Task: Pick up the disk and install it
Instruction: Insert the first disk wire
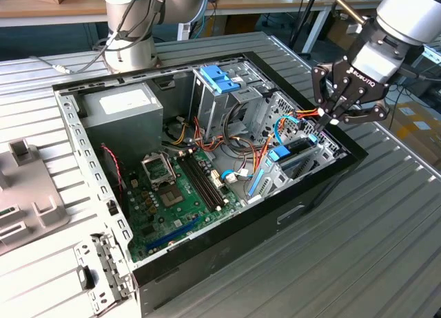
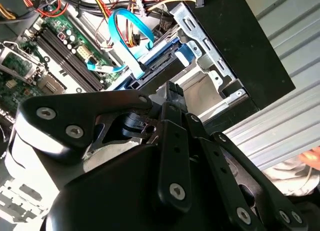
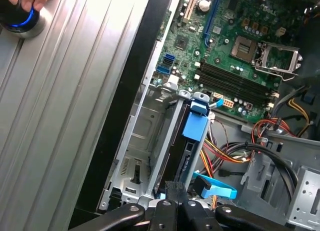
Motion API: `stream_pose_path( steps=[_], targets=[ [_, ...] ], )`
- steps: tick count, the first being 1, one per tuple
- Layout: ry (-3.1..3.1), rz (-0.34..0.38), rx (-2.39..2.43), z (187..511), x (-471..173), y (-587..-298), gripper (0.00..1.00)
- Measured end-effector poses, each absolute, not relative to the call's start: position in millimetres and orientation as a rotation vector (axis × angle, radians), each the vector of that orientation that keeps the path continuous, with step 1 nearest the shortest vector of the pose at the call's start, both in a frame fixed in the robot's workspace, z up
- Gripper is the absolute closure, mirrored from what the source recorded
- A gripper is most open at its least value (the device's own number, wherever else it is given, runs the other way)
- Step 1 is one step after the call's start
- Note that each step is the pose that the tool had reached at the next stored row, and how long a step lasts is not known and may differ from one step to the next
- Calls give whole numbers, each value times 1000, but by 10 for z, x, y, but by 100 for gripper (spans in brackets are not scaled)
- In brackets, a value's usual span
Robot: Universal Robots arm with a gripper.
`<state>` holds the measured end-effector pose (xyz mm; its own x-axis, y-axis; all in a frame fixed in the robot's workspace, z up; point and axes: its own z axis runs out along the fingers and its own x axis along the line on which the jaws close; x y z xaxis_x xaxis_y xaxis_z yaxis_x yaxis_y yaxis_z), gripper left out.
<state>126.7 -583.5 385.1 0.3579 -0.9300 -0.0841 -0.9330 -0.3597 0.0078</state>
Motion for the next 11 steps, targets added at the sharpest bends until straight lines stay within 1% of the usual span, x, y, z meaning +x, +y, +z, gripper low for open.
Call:
stream_pose_path(
  steps=[11],
  targets=[
    [1623,118,-2644,3852,1267,-5835,89]
  ],
)
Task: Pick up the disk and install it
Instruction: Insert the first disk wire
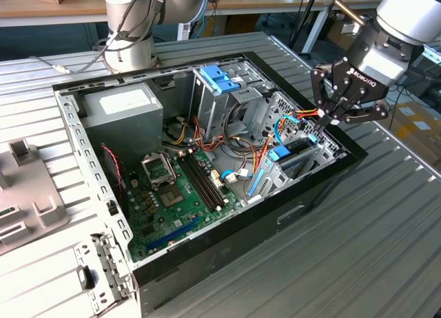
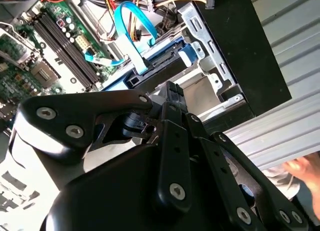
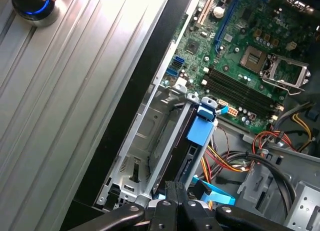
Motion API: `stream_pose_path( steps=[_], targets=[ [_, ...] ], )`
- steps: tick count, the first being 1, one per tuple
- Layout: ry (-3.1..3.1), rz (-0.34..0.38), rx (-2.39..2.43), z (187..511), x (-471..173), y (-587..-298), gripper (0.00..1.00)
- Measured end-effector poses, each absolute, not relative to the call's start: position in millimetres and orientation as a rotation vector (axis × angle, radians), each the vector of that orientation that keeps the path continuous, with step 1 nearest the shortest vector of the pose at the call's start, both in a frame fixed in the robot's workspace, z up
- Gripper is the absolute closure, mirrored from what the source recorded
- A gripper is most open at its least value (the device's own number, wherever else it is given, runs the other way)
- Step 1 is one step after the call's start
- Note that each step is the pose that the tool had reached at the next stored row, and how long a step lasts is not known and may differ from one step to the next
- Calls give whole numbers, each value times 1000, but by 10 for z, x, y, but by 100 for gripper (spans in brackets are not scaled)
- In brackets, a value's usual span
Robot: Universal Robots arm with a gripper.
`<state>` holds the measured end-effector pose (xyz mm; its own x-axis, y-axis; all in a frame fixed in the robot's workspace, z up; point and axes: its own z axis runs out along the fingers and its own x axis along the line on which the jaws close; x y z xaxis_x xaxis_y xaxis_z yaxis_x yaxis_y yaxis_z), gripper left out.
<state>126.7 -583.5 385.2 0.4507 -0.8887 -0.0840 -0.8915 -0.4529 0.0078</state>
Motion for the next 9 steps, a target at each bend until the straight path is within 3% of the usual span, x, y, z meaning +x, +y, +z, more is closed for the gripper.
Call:
stream_pose_path(
  steps=[9],
  targets=[
    [1488,121,-2726,3851,1267,-5835,89]
  ],
)
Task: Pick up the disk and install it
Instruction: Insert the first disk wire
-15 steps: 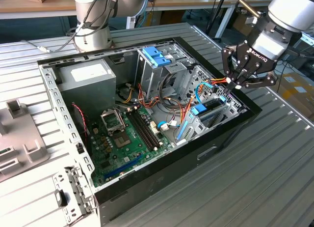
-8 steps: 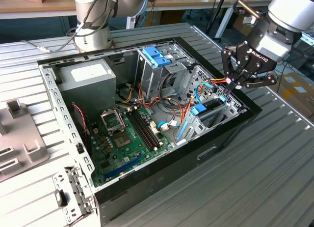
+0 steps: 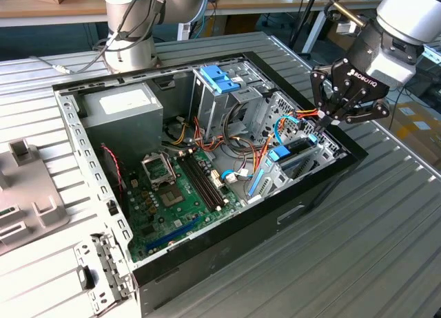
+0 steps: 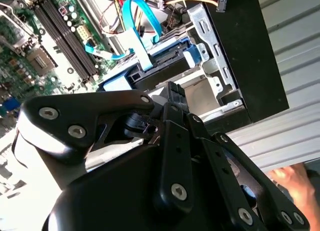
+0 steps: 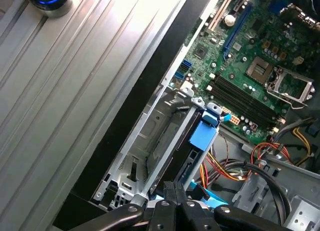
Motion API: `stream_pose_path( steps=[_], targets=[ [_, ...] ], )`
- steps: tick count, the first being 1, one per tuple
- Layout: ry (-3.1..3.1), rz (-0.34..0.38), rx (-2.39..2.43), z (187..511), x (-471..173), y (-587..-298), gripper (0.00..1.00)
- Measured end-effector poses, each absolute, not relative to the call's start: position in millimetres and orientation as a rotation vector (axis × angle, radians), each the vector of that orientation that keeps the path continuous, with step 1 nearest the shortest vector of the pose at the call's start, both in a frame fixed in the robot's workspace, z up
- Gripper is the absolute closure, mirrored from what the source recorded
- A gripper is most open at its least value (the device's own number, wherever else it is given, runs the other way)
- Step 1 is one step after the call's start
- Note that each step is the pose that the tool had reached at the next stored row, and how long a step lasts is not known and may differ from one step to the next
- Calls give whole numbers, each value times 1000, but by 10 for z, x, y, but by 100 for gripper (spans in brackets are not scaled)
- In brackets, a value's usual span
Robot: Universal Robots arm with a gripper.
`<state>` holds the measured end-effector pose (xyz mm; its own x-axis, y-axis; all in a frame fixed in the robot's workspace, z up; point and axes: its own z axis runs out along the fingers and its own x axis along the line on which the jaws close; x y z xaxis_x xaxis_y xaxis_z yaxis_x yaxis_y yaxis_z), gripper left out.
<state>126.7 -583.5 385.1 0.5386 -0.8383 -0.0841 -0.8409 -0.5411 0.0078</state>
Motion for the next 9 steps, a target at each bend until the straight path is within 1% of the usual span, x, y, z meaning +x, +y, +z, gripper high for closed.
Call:
stream_pose_path(
  steps=[9],
  targets=[
    [1314,124,-2820,3851,1268,-5835,89]
  ],
)
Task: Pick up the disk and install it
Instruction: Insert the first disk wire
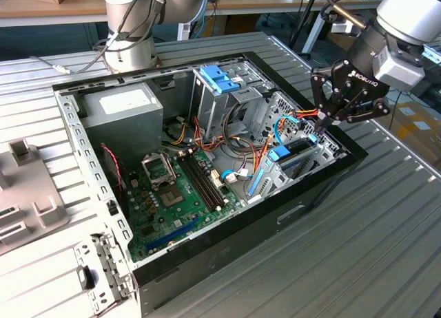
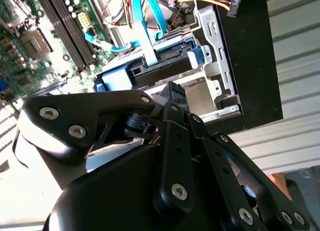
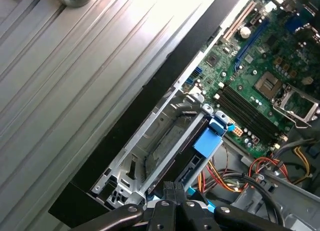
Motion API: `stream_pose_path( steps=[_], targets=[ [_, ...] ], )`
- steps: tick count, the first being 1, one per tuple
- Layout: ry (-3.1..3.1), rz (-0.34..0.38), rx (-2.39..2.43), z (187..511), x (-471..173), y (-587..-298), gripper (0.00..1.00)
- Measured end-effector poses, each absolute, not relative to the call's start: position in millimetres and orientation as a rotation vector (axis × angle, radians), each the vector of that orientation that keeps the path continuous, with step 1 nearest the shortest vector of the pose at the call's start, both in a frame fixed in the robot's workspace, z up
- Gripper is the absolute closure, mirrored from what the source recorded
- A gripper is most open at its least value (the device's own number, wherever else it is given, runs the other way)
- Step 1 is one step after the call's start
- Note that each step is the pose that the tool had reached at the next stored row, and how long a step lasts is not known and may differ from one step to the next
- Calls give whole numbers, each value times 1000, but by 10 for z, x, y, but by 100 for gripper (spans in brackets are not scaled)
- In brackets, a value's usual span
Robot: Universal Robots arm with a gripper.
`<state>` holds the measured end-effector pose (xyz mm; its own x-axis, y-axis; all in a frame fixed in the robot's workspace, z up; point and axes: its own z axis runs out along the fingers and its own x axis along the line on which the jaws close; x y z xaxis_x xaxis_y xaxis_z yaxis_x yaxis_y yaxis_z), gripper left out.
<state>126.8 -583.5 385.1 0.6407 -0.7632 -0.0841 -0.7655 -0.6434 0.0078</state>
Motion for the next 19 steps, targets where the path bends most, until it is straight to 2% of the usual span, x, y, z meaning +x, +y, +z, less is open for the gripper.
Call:
stream_pose_path(
  steps=[17,19],
  targets=[
    [943,129,-2975,3852,1268,-5835,89],
    [940,112,-2969,3850,1269,-5834,89]
  ],
)
